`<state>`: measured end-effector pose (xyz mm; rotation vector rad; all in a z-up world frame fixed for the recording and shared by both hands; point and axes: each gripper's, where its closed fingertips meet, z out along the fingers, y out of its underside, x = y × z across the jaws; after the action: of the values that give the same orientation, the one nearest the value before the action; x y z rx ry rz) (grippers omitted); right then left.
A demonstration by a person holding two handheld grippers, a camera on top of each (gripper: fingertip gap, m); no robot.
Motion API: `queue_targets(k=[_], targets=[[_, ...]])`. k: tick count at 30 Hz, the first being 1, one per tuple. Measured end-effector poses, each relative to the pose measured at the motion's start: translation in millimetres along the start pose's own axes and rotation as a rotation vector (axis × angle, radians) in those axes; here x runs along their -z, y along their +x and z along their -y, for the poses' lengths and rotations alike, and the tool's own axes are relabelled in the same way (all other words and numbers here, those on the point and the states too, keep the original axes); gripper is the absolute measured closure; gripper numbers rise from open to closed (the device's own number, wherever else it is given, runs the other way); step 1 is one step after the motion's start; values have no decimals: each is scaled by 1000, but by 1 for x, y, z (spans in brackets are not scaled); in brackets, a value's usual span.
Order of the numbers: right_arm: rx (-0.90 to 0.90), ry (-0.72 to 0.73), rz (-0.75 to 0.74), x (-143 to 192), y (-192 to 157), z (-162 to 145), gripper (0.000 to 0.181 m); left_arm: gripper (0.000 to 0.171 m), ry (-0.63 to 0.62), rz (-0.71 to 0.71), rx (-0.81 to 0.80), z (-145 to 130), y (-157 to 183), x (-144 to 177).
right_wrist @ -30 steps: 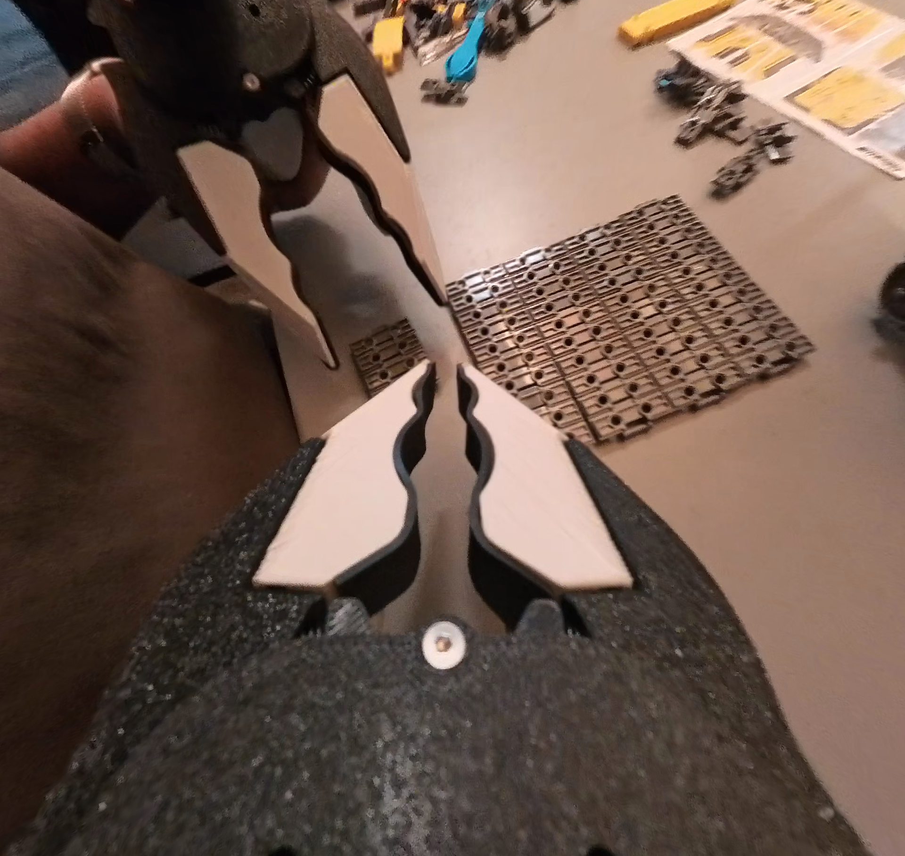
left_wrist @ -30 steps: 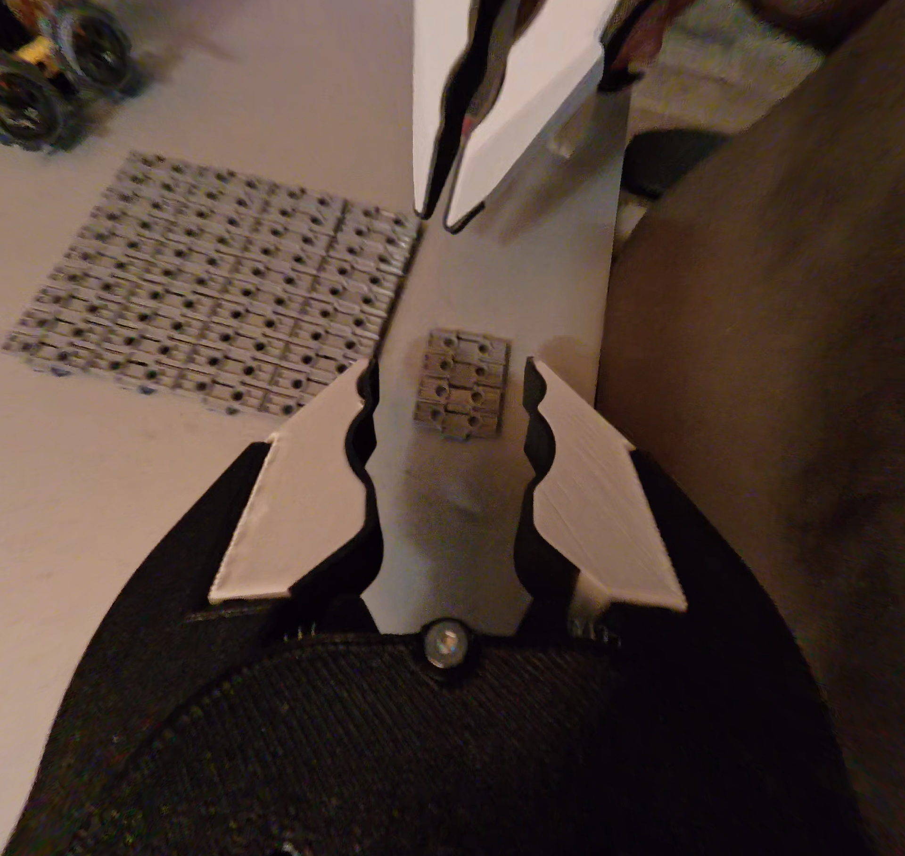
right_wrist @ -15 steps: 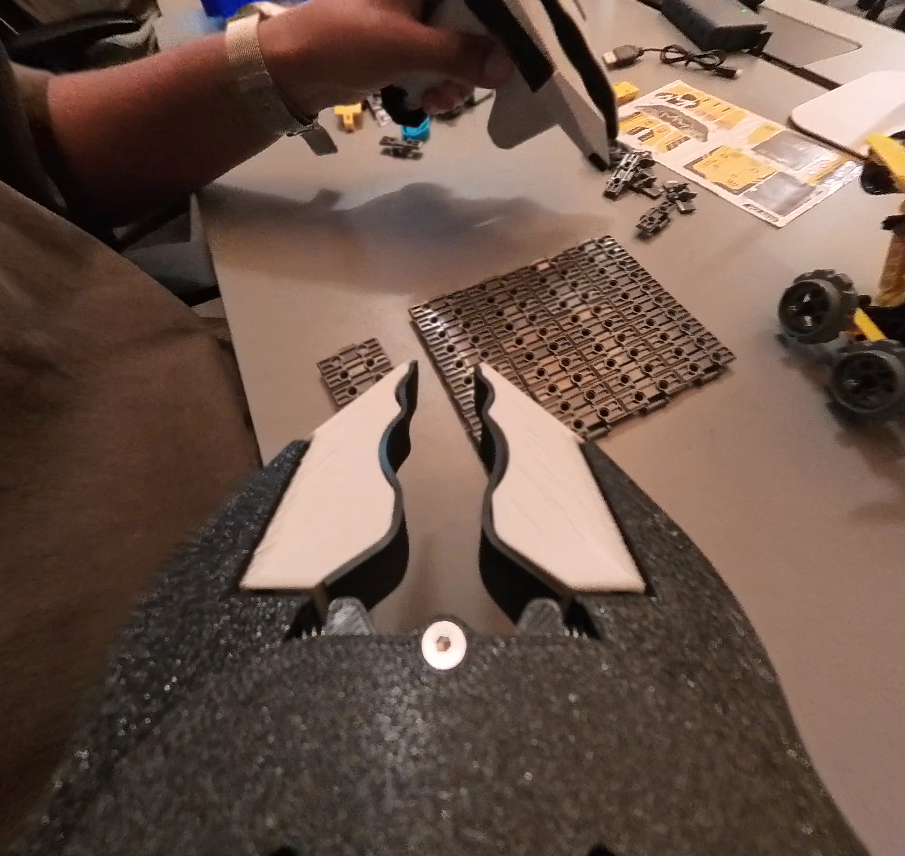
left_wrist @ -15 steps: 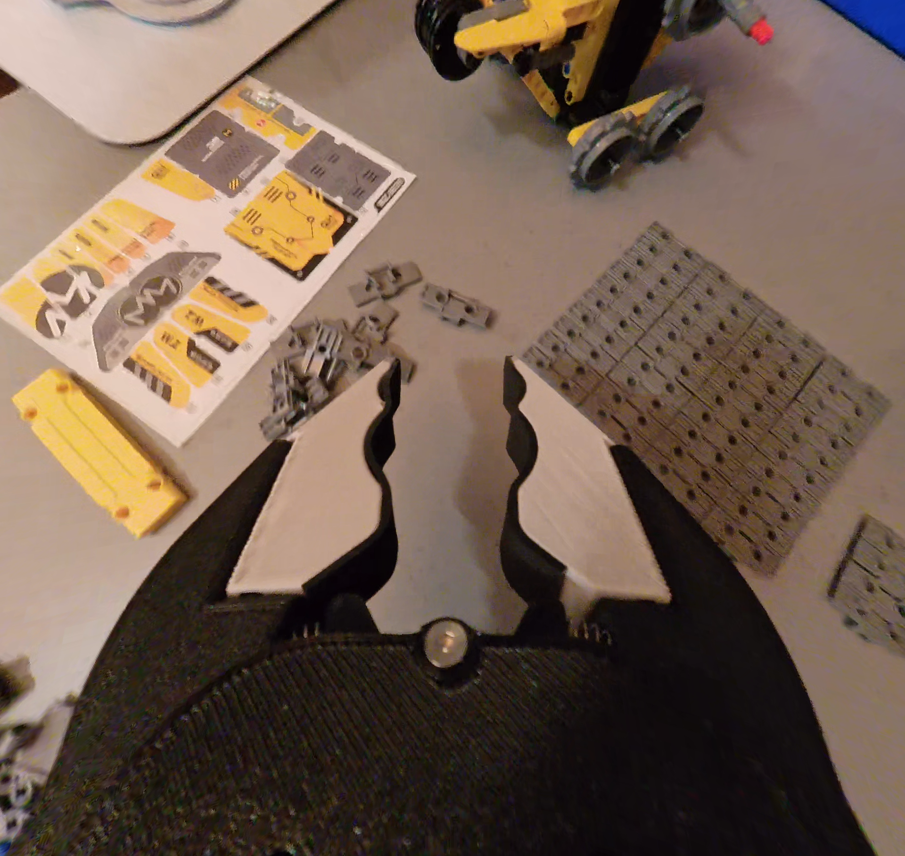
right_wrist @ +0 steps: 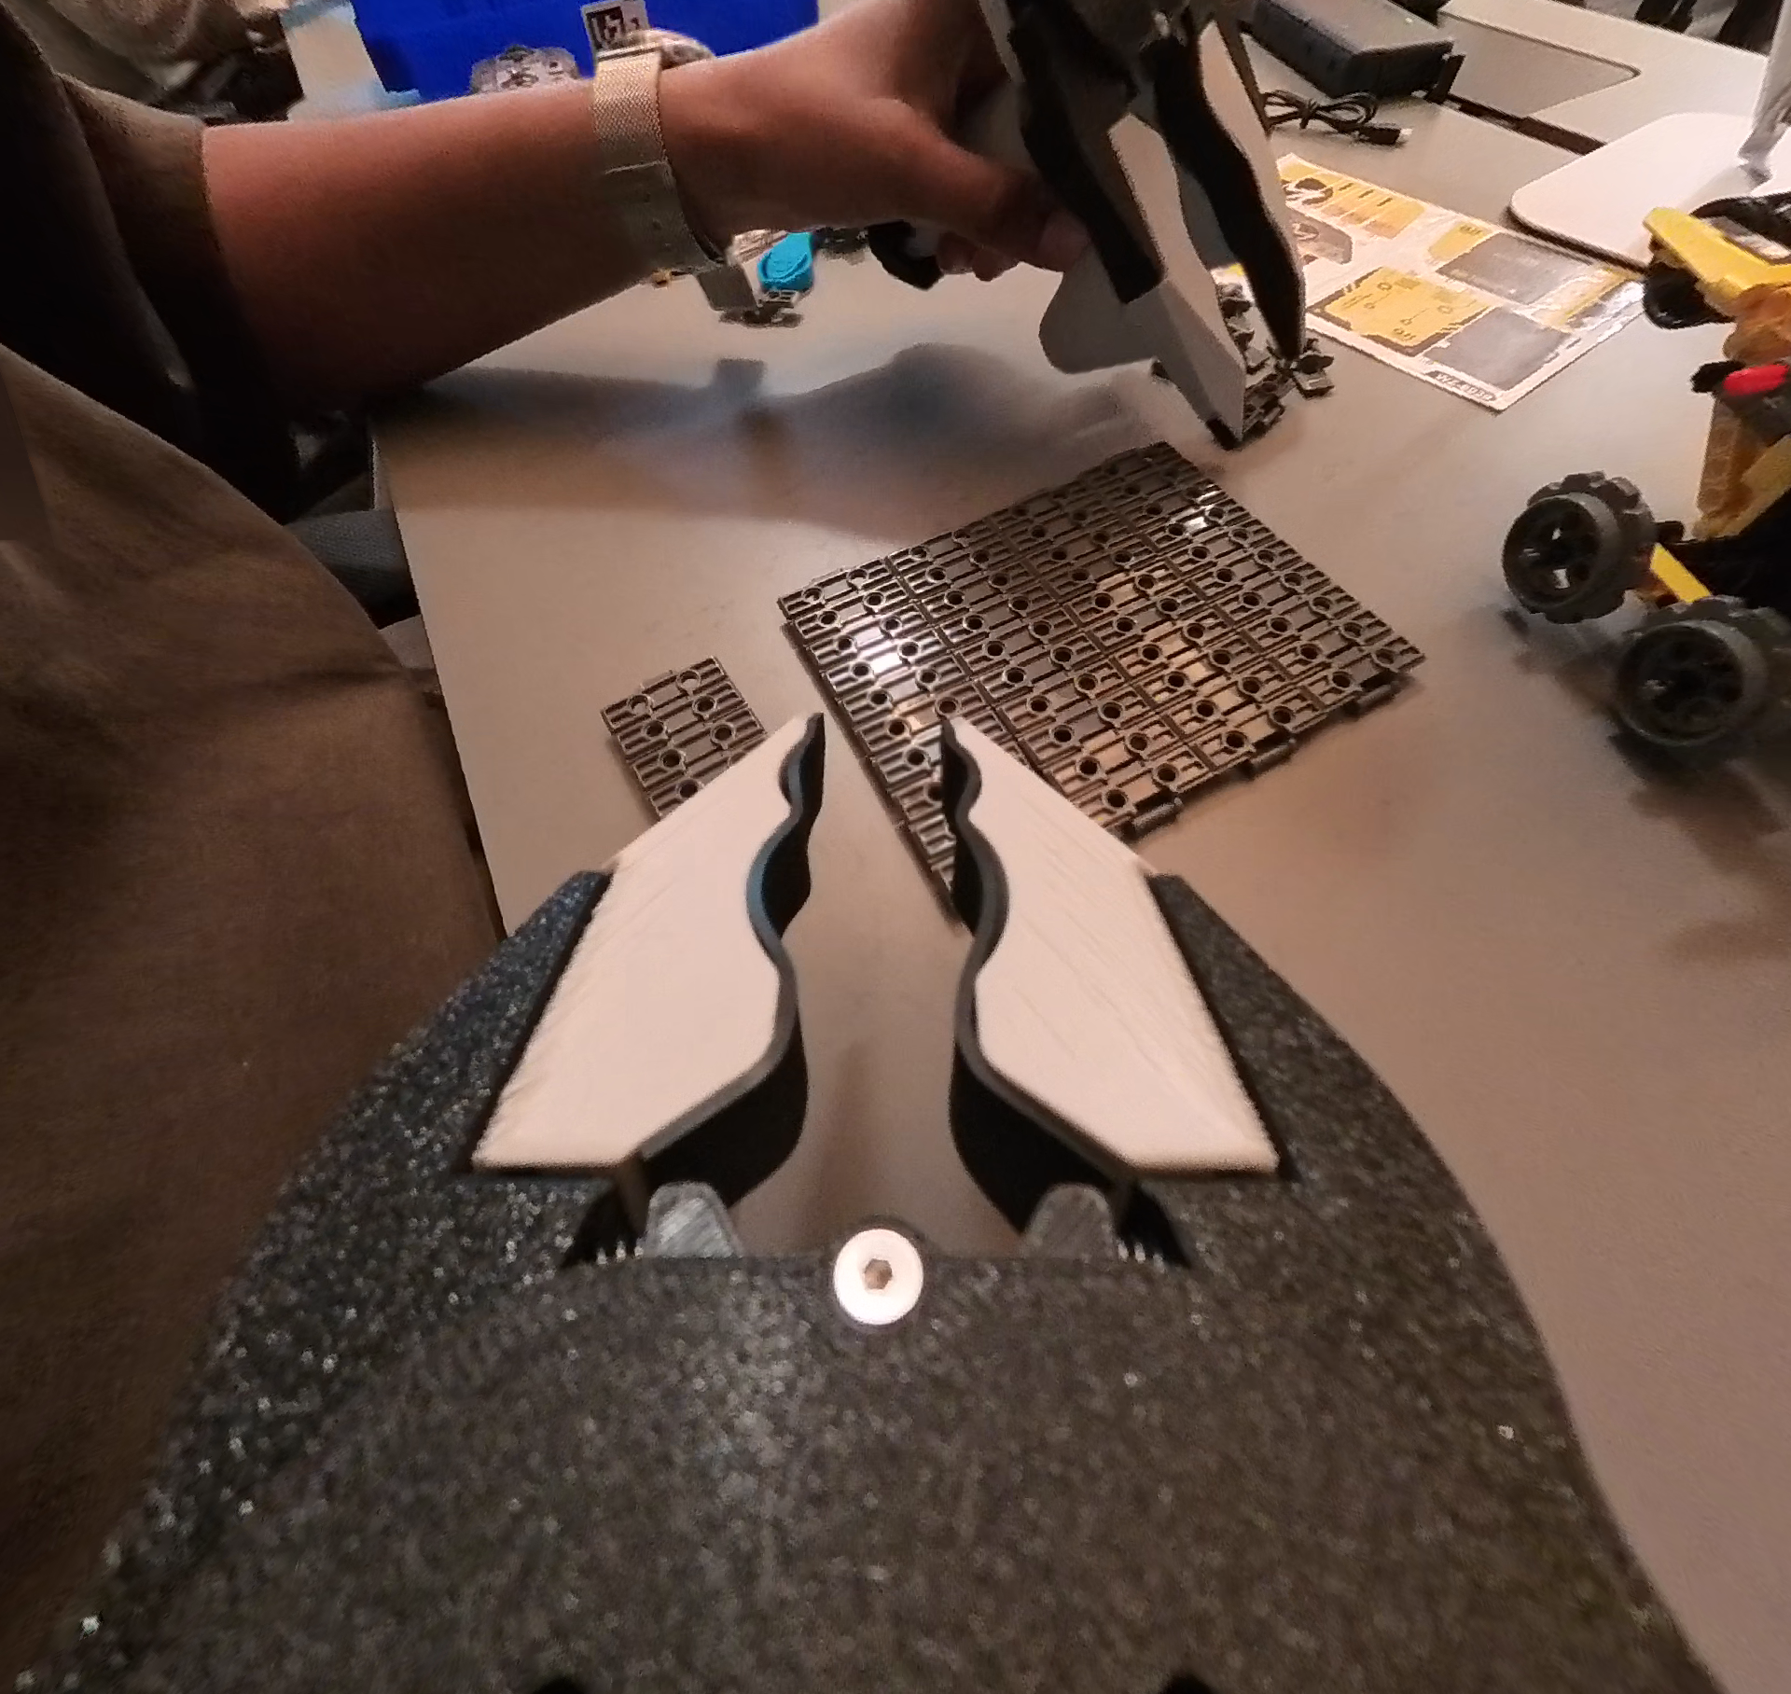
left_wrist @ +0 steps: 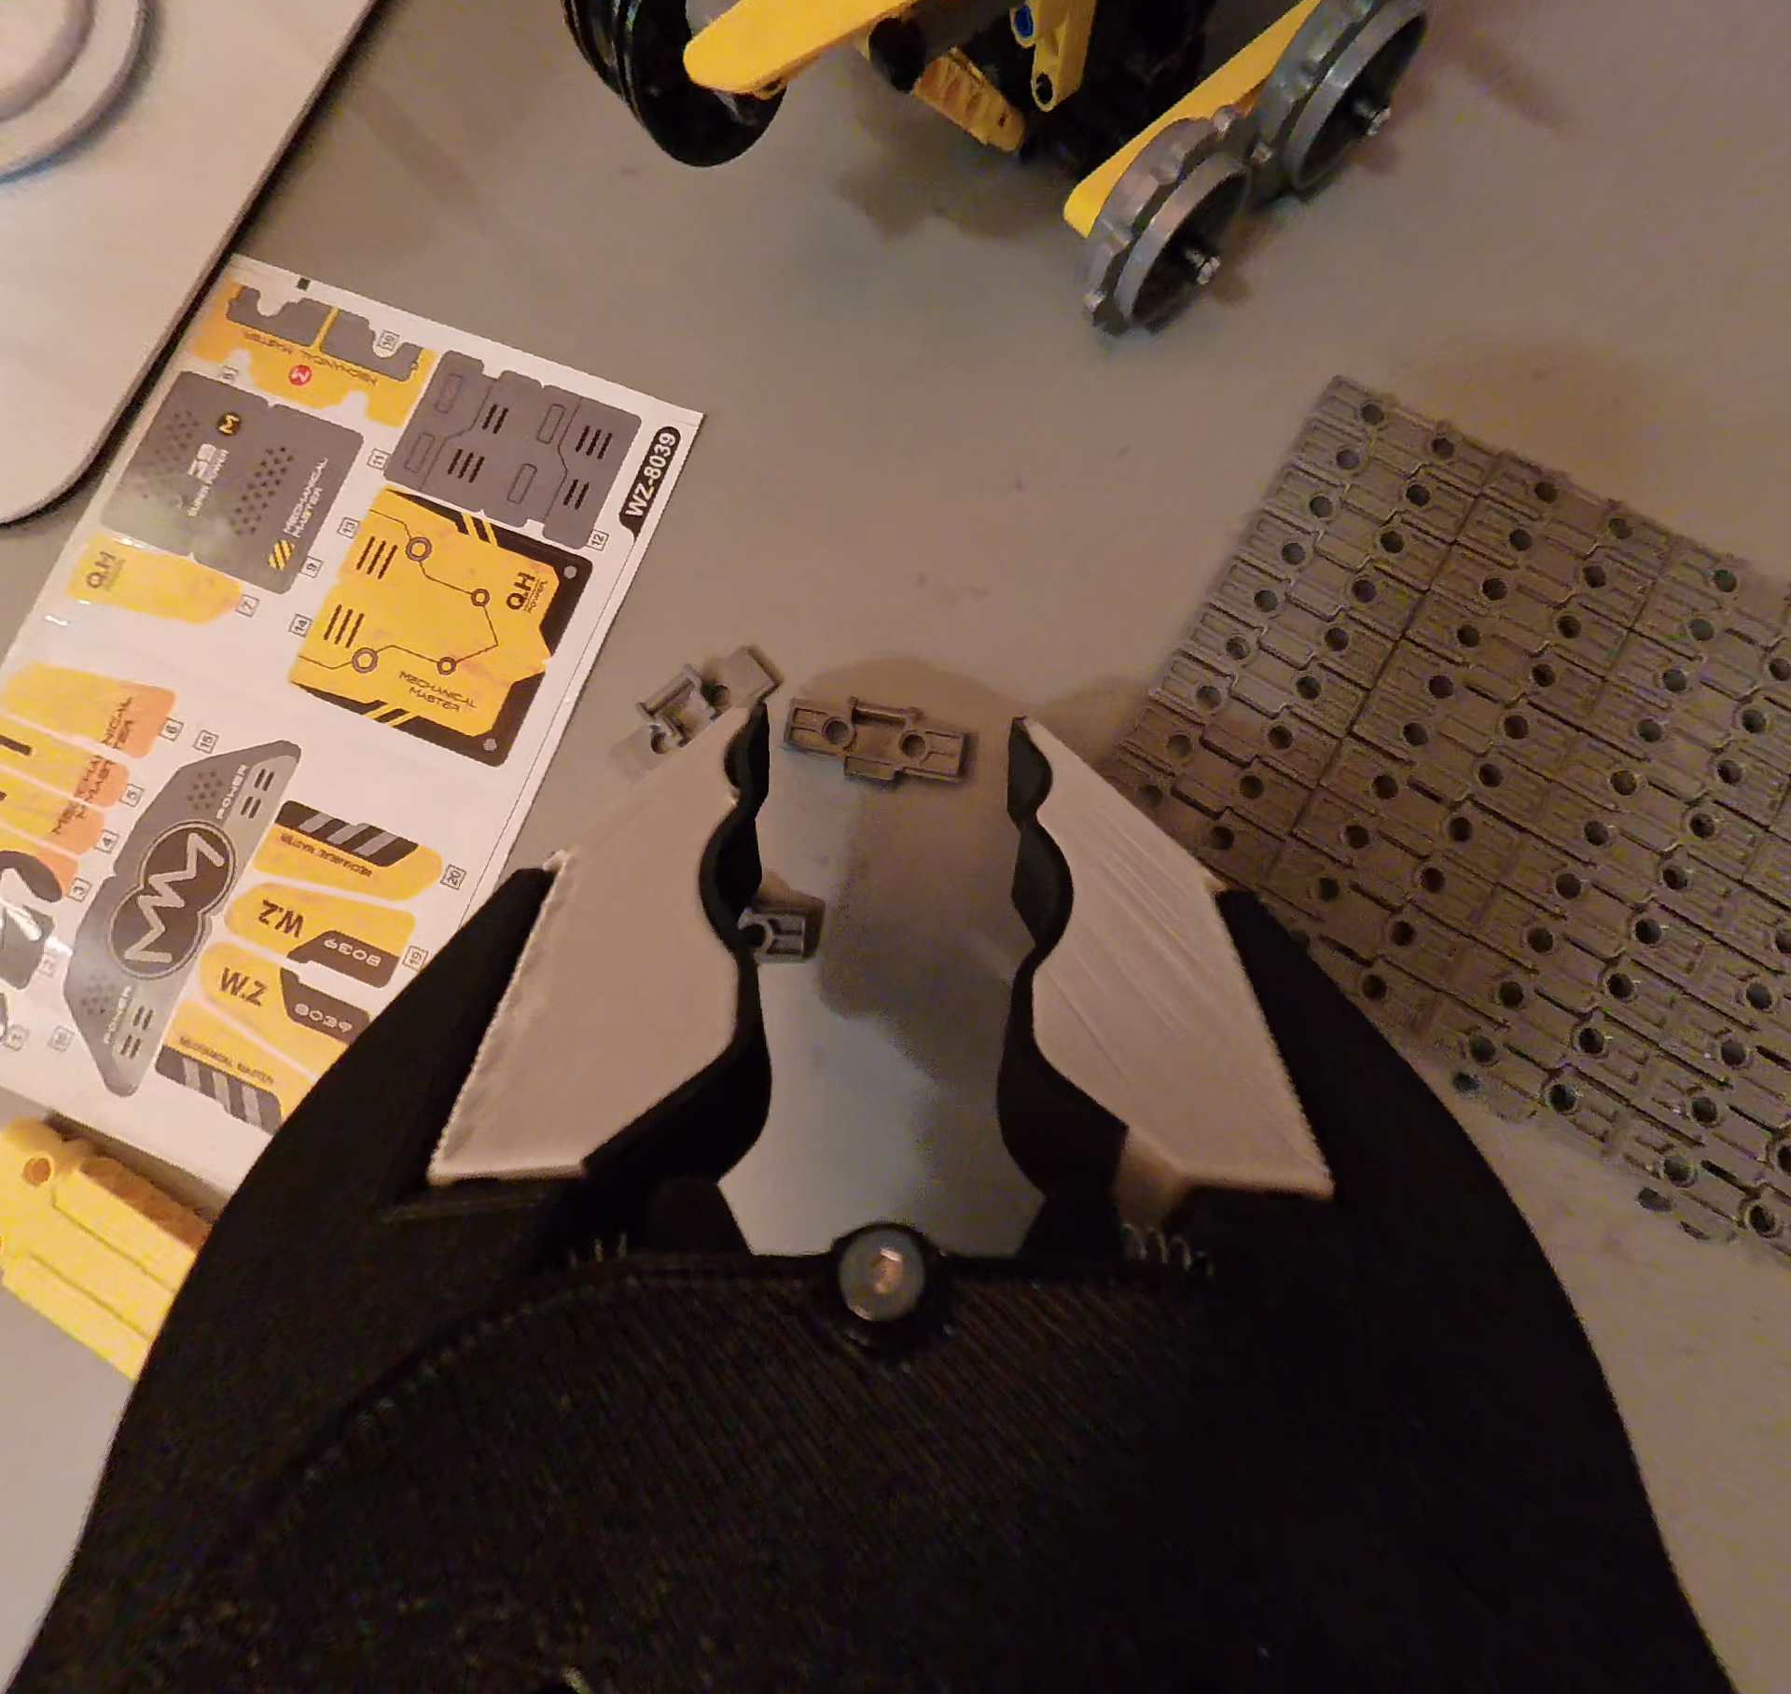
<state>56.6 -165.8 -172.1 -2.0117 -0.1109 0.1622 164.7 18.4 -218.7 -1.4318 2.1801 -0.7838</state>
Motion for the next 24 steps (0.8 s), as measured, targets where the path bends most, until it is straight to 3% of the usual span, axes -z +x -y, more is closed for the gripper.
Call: queue_targets(k=[8, 12, 17, 21, 24], targets=[[-1, 10, -14, 2, 1, 1, 157, 133, -28, -14, -24, -5, 5, -3], [3, 10, -26, 3, 2, 1, 156, 134, 36, -13, -65, 9, 23, 20], [-6, 15, -80, 7, 14, 0, 156, 134, 122, -193, -186, 19, 121, 61], [-42, 31, -115, 12, 23, 0, 156, 133, 106, -348, -258, -3, 209, 68], [-48, 37, -127, 15, 24, 0, 156, 133, 60, -371, -281, -23, 244, 58]])
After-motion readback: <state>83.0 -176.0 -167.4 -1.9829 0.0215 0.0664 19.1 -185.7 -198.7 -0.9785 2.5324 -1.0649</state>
